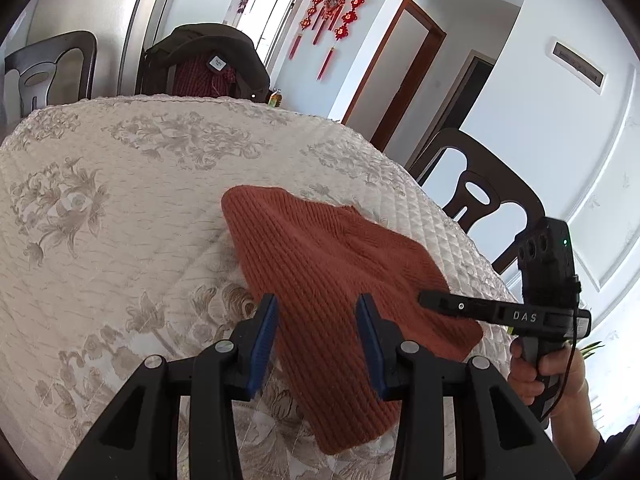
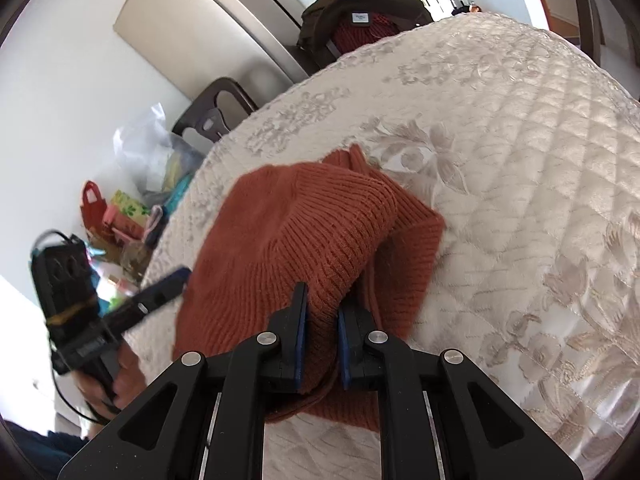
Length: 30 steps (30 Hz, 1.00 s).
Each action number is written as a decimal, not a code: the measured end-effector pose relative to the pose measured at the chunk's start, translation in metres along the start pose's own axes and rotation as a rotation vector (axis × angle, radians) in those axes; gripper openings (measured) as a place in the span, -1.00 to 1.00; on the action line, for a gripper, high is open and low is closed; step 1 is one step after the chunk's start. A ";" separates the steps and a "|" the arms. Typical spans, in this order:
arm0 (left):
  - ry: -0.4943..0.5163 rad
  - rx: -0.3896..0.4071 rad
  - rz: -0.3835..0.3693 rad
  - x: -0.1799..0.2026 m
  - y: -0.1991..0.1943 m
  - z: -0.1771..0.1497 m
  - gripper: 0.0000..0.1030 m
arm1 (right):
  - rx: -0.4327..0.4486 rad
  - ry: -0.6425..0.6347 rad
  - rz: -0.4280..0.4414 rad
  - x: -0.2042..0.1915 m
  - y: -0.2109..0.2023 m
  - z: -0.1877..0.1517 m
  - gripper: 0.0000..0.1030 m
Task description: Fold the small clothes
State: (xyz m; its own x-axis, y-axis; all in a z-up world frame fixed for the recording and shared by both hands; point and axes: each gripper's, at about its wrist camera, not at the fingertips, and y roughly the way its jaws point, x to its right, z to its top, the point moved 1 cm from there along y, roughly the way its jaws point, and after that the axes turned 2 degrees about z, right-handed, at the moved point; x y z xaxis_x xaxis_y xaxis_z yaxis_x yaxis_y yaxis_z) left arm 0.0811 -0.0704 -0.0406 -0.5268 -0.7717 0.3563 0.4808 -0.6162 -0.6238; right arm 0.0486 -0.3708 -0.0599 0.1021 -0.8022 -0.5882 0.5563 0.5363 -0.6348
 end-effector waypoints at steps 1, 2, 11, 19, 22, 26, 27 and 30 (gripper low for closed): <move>0.004 -0.006 -0.003 0.001 0.002 0.000 -0.18 | 0.004 0.010 0.008 0.003 0.000 -0.001 -0.74; 0.010 -0.014 -0.003 0.003 0.006 0.000 -0.18 | 0.012 0.023 0.017 0.006 -0.001 -0.001 -0.74; 0.084 -0.034 0.056 0.012 0.016 -0.017 -0.18 | 0.074 -0.036 -0.082 -0.010 -0.025 0.002 -0.72; 0.121 -0.037 0.097 0.018 0.017 -0.020 -0.17 | 0.050 -0.219 -0.043 -0.049 -0.024 -0.015 -0.72; 0.103 -0.047 0.079 0.014 0.012 -0.021 -0.16 | 0.025 -0.192 -0.109 -0.025 -0.014 -0.026 -0.88; 0.101 -0.038 0.063 0.018 -0.001 -0.020 -0.17 | 0.048 -0.149 -0.094 -0.018 -0.023 -0.027 -0.87; 0.118 -0.025 0.063 0.022 -0.005 -0.019 -0.17 | 0.045 -0.167 -0.111 -0.023 -0.023 -0.026 -0.87; 0.152 0.001 0.074 0.030 -0.005 -0.011 -0.17 | 0.060 -0.199 -0.124 -0.034 -0.024 -0.020 -0.87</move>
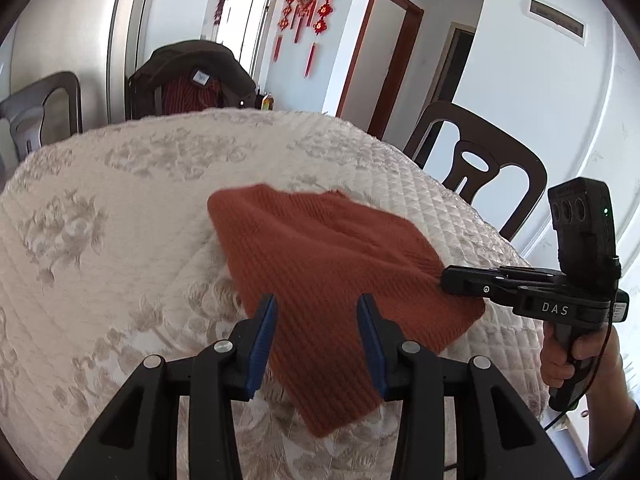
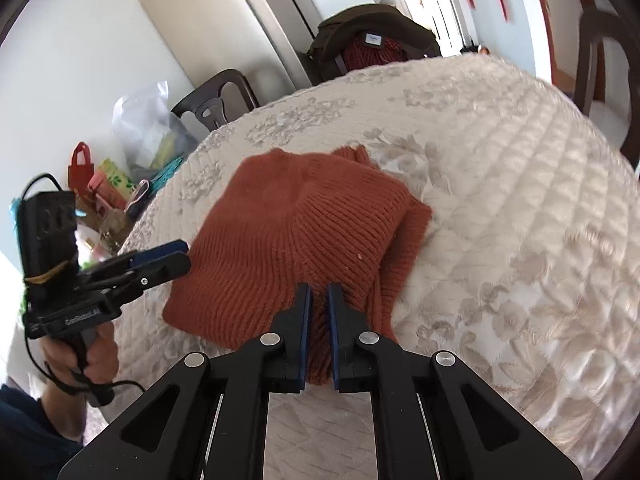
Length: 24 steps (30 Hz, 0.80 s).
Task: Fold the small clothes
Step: 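Press the fold down with the right tool and open it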
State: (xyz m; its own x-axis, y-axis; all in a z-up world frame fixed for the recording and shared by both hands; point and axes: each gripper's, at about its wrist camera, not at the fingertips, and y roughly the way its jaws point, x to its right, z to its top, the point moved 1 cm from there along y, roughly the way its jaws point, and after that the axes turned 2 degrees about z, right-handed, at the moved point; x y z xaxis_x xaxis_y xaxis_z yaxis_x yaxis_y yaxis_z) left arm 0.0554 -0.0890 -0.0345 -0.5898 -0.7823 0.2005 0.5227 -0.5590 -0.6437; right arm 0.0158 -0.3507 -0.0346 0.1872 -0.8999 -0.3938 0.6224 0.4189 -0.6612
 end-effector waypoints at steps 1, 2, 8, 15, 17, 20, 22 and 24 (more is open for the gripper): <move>-0.001 0.005 0.003 -0.001 0.003 0.006 -0.17 | 0.013 -0.003 -0.004 -0.002 0.000 0.004 -0.87; -0.006 0.006 0.004 -0.004 0.008 0.010 -0.17 | 0.022 -0.004 -0.011 -0.002 0.002 0.010 -0.85; -0.040 -0.051 0.019 -0.019 0.042 0.011 -0.16 | -0.003 0.028 -0.084 0.014 0.031 0.024 -0.82; -0.074 -0.051 -0.003 -0.029 0.036 0.015 -0.13 | 0.006 0.100 -0.066 0.030 0.029 0.028 -0.82; -0.063 -0.030 0.031 -0.031 0.039 0.027 -0.13 | 0.021 0.076 -0.067 0.023 0.029 0.036 -0.80; -0.067 -0.055 0.031 -0.036 0.058 0.041 -0.13 | 0.023 0.045 -0.079 0.020 0.040 0.049 -0.77; -0.063 -0.116 0.057 -0.038 0.079 0.039 -0.13 | -0.020 0.056 -0.119 0.028 0.056 0.051 -0.77; -0.028 -0.106 0.075 -0.036 0.085 0.033 -0.12 | -0.018 0.068 -0.130 0.037 0.063 0.050 -0.77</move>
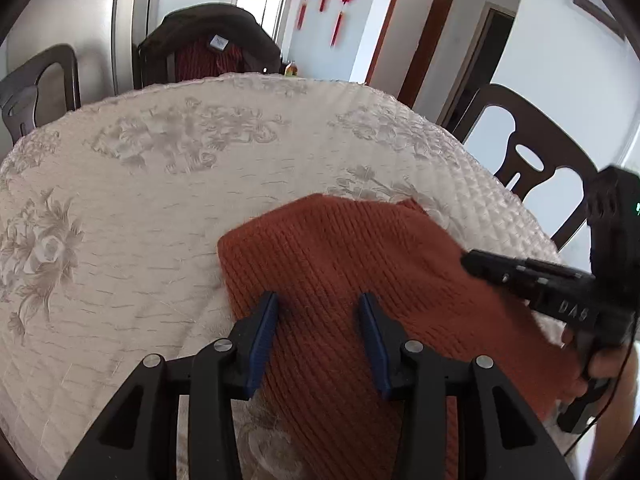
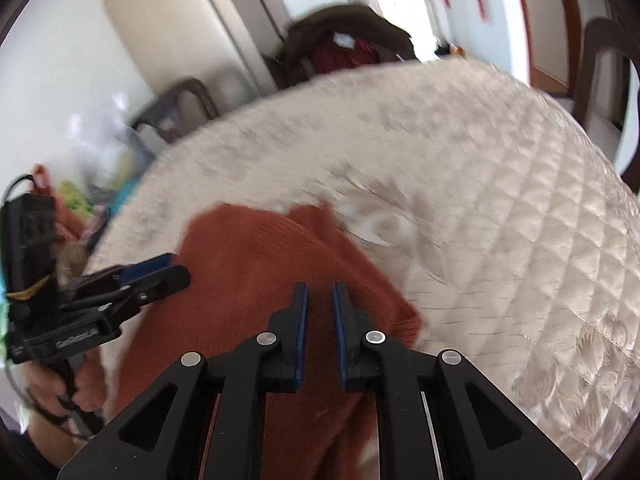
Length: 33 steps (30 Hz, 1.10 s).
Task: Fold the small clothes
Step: 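Press the fold down with the right tool and open it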
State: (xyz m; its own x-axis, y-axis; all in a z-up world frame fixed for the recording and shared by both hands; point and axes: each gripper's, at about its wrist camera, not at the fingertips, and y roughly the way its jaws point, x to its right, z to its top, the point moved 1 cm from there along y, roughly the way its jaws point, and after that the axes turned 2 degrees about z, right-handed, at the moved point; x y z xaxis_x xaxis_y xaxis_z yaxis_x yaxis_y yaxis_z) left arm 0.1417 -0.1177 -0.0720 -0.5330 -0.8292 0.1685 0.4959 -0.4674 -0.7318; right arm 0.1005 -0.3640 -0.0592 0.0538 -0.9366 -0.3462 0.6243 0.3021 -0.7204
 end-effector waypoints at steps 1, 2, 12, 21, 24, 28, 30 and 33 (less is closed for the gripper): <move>0.010 0.003 0.005 0.001 0.000 -0.001 -0.12 | 0.009 0.015 0.022 0.005 0.000 -0.001 -0.77; 0.009 0.002 0.003 0.001 -0.002 -0.001 -0.12 | 0.010 0.030 0.039 0.008 -0.001 -0.001 -0.77; 0.035 0.086 -0.059 0.008 -0.066 -0.020 -0.13 | 0.063 -0.081 0.054 -0.021 -0.059 -0.018 -0.77; 0.103 0.044 -0.098 0.027 -0.087 -0.065 -0.24 | -0.009 -0.205 0.054 -0.042 -0.075 -0.064 -0.77; 0.082 0.027 -0.083 0.026 -0.076 -0.069 -0.24 | -0.030 -0.208 0.015 -0.033 -0.063 -0.069 -0.83; 0.108 0.043 -0.050 0.031 -0.074 -0.074 -0.23 | -0.018 -0.221 0.005 -0.031 -0.062 -0.069 -0.83; 0.108 0.048 -0.049 0.030 -0.074 -0.076 -0.22 | -0.013 -0.245 -0.011 -0.033 -0.062 -0.072 -0.83; 0.068 0.034 -0.073 0.023 -0.073 -0.076 -0.20 | -0.009 -0.236 -0.016 -0.033 -0.064 -0.074 -0.83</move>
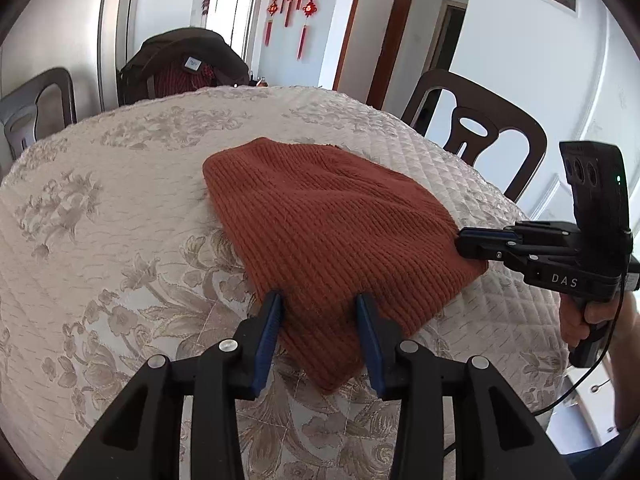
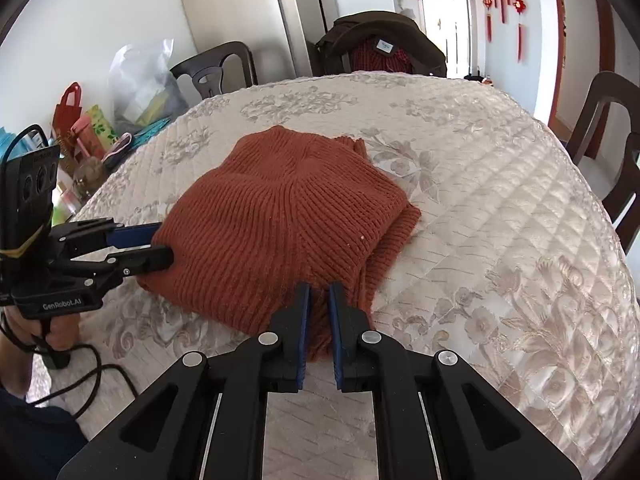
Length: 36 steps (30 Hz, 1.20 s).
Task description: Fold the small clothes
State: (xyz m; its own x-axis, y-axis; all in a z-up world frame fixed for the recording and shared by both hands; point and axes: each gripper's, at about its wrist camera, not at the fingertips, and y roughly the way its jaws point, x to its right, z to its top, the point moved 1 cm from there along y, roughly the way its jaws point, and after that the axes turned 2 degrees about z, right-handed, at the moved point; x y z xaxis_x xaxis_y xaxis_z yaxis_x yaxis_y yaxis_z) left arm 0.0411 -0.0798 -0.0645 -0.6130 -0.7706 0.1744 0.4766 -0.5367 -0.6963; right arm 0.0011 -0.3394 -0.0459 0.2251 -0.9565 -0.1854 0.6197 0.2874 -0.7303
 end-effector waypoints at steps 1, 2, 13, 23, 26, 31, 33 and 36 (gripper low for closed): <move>-0.014 -0.005 -0.004 -0.001 -0.002 0.001 -0.20 | -0.005 0.012 -0.006 -0.001 -0.001 0.001 -0.83; -0.015 -0.004 -0.002 -0.001 -0.006 0.001 -0.21 | -0.007 0.013 -0.012 -0.003 -0.003 0.003 -0.83; 0.040 -0.015 -0.034 0.024 -0.009 -0.007 -0.25 | -0.018 -0.091 0.072 -0.048 0.002 0.001 -0.83; 0.050 0.051 -0.011 0.028 -0.023 0.009 -0.25 | 0.022 -0.072 0.028 -0.041 -0.011 0.007 -0.83; 0.027 0.033 0.008 0.019 -0.013 0.009 -0.25 | 0.040 -0.028 -0.004 -0.027 -0.016 0.009 -0.83; 0.013 0.028 0.011 0.013 -0.005 0.001 -0.25 | -0.011 0.060 -0.029 0.001 0.001 -0.002 -0.80; 0.009 0.030 0.008 0.012 -0.005 0.000 -0.25 | 0.004 0.096 0.000 0.006 -0.001 -0.001 -0.80; 0.000 0.029 0.005 0.010 -0.006 0.000 -0.25 | 0.001 0.102 0.004 0.006 -0.001 0.002 -0.79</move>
State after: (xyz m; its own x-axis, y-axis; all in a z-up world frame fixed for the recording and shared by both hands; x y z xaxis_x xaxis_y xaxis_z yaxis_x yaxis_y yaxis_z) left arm 0.0322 -0.0849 -0.0583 -0.6102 -0.7735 0.1710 0.4976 -0.5422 -0.6771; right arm 0.0034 -0.3449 -0.0453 0.1504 -0.9554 -0.2543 0.6194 0.2916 -0.7290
